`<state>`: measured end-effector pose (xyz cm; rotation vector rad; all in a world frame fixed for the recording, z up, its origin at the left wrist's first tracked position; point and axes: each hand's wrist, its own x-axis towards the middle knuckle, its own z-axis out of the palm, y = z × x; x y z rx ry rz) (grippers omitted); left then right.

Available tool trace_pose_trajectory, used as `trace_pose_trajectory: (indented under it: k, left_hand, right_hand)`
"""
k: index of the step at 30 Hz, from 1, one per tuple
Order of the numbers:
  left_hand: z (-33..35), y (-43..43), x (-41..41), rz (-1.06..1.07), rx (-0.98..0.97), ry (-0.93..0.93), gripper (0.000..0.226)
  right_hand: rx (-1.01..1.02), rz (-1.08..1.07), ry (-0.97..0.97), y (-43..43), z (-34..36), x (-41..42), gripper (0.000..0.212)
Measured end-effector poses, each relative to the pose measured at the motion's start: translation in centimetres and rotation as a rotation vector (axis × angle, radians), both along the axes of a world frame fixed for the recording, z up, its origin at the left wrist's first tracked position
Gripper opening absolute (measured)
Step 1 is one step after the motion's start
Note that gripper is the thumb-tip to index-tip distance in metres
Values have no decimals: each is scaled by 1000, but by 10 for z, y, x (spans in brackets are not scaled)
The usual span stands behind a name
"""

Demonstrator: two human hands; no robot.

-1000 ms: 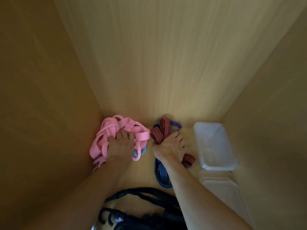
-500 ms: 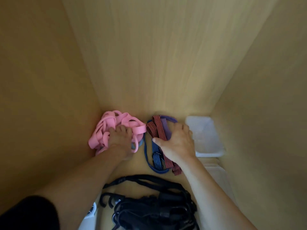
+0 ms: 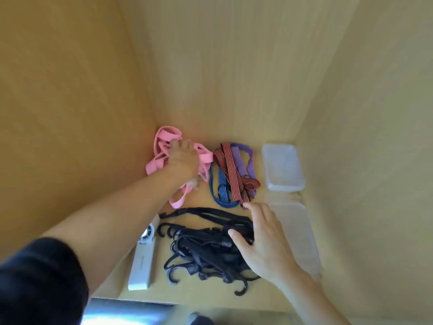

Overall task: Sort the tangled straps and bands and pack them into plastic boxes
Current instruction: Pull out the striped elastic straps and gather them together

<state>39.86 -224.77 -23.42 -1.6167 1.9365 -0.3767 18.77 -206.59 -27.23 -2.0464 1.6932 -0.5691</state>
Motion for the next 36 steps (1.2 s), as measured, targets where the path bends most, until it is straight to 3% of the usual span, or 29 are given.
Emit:
trace_pose_trajectory:
  k: [3,7,9,10,13,16,25,36]
  left_hand:
    - [11,24,-2,50,-24,233,103]
    - [0,104,-5,16,-223,945,69]
    - [-19,161,-7,-14,-231,1161,67]
    - [-32,186,-8,-35,-173,1152,74]
    - [-74,229,-8,-44,35,871,99]
    - [-105,233,-9,-28,24,730,95]
    - [-126,183,2,-13,-68,754,82]
    - [-144,132,7,-88,-197,838,76]
  right_hand:
    - [7,141,163,8,-9,0,101]
    - [65,197,298,12,-30,1,131]
    - [102,206,344,12,-43,3,137]
    - [127,212,359,12,-49,4,139]
    - [195,230,370,14,-68,7,135]
    - [153,212,368,12,-82,11,115]
    - [101,123,324,-21,-86,30,95]
    - [-32,-50,293,-61,-101,43,97]
